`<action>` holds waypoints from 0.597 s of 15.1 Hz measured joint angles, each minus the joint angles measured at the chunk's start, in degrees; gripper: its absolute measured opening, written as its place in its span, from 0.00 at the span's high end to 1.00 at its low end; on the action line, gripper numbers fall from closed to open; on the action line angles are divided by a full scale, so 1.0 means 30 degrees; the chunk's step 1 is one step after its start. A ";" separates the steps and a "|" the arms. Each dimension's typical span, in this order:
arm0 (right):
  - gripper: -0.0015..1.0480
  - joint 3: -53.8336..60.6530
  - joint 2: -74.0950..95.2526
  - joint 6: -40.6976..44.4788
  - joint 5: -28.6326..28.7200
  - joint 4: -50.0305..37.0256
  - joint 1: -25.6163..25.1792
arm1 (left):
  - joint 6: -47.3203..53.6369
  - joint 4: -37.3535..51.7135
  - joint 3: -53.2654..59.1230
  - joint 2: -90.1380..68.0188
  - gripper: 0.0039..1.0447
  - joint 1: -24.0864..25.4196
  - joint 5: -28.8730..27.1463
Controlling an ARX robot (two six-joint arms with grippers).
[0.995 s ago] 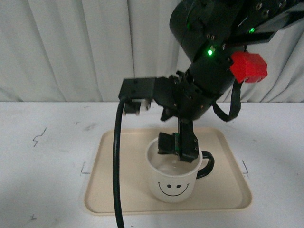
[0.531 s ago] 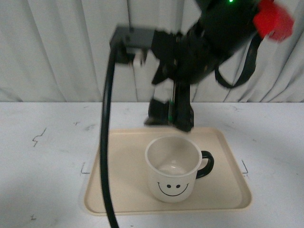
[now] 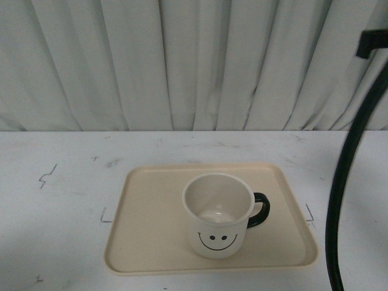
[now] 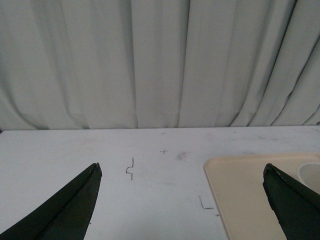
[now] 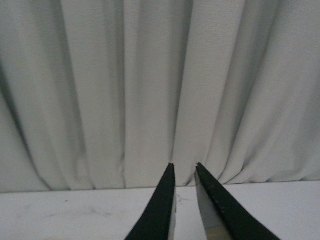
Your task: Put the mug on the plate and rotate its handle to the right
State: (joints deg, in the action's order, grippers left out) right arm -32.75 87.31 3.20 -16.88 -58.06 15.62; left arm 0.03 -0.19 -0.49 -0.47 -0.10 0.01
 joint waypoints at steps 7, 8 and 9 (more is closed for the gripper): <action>0.98 0.7067 -0.6353 -0.0780 0.3089 0.0612 -0.2557 | 0.0000 -0.0007 0.0000 0.0000 0.06 0.0000 -0.0007; 0.98 0.7730 -0.7191 -0.0787 0.3315 0.1093 -0.2892 | 0.0000 -0.0007 0.0000 0.0000 0.06 0.0000 -0.0007; 0.98 0.8444 -0.7708 -0.0787 0.3497 0.0087 -0.3177 | 0.0000 -0.0007 0.0000 0.0000 0.06 0.0000 -0.0007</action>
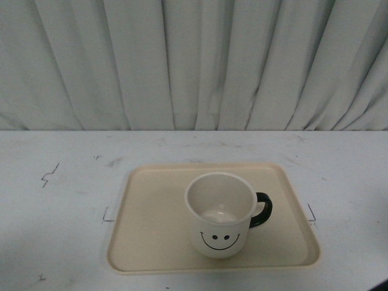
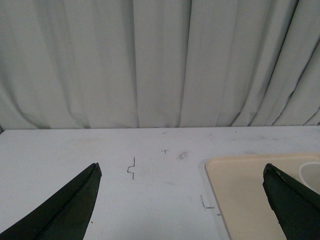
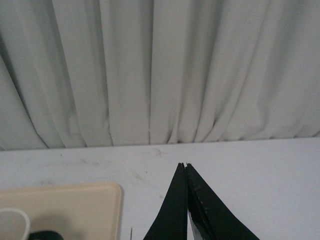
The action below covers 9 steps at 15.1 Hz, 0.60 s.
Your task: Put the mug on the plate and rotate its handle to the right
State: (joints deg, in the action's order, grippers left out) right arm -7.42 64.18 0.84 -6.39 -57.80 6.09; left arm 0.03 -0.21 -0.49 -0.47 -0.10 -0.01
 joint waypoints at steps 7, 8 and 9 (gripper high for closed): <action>0.98 0.2098 -0.6492 -0.0029 0.2076 0.5173 -0.2113 | 0.0000 0.0007 0.0000 0.0000 0.06 0.0000 0.0000; 0.98 0.2186 -0.7584 -0.0029 0.2084 0.5967 -0.2106 | 0.0000 0.0000 0.0000 0.0000 0.06 0.0000 -0.0007; 0.98 0.2215 -0.8612 -0.0022 0.2084 0.6783 -0.2113 | 0.0000 0.0000 0.0000 0.0000 0.06 0.0000 0.0000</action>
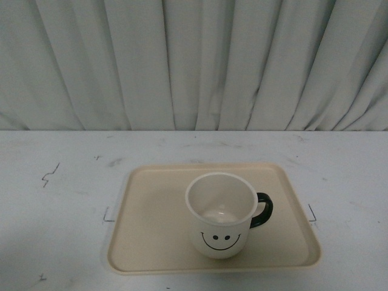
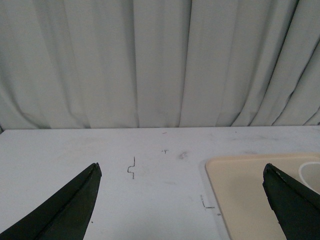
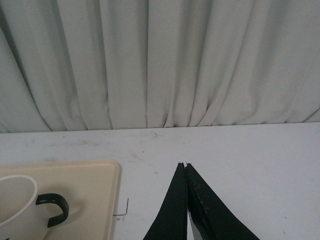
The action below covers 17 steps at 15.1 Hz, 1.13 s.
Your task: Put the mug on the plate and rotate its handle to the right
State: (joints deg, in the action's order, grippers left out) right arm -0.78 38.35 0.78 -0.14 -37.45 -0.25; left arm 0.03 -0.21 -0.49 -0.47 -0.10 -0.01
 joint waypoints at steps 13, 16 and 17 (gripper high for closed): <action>0.98 0.0036 -0.8488 -0.0007 -0.0007 0.8160 0.0000 | 0.0000 0.0000 0.0000 0.0000 0.06 0.0000 0.0000; 0.98 0.0036 -0.9406 0.0000 0.0000 0.9085 0.0000 | 0.0000 0.0000 0.0000 0.0000 0.06 0.0000 0.0000; 0.98 0.0022 -1.0149 -0.0015 -0.0007 1.0149 0.0000 | 0.0000 0.0000 0.0000 0.0000 0.06 0.0000 0.0000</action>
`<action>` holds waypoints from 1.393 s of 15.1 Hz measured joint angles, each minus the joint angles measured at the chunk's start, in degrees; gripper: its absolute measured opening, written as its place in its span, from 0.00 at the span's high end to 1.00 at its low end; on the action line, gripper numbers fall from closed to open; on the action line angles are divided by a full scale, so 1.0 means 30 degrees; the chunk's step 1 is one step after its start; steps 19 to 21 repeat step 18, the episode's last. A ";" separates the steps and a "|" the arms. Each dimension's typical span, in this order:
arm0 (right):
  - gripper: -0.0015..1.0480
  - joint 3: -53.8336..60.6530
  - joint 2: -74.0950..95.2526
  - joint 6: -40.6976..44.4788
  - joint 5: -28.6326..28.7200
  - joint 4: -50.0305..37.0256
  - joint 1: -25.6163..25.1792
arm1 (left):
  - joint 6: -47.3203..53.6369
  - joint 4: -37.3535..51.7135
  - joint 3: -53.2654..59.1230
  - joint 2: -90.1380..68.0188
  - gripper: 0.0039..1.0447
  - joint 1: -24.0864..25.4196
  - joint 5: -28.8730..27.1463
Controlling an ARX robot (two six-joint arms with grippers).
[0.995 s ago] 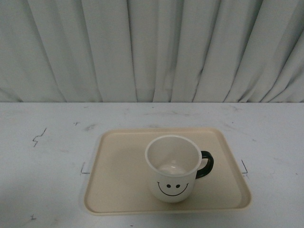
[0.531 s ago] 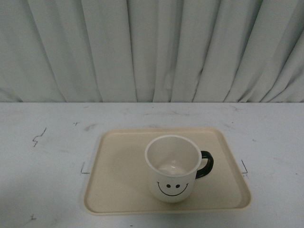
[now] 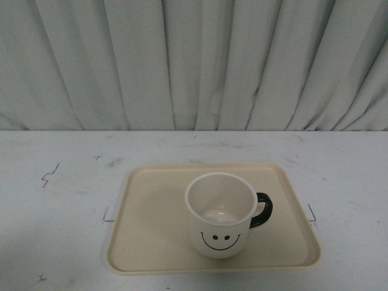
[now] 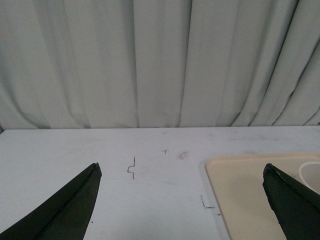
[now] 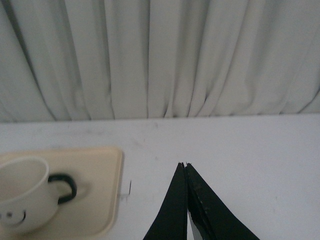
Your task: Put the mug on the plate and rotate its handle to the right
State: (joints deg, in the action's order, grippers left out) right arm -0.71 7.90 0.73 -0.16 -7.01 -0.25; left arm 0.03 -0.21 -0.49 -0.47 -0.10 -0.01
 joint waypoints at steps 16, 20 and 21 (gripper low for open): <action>0.06 0.0015 -0.2557 -0.0051 0.0051 0.2412 0.0007 | -0.0007 0.0007 0.0000 0.0000 0.06 0.0000 0.0000; 0.06 0.0015 -0.2557 -0.0051 0.0058 0.2404 0.0007 | -0.0007 0.0000 0.0000 0.0000 0.06 0.0000 0.0000; 0.06 0.0015 -0.2557 -0.0051 0.0058 0.2404 0.0007 | -0.0007 0.0000 0.0000 0.0000 0.06 0.0000 0.0000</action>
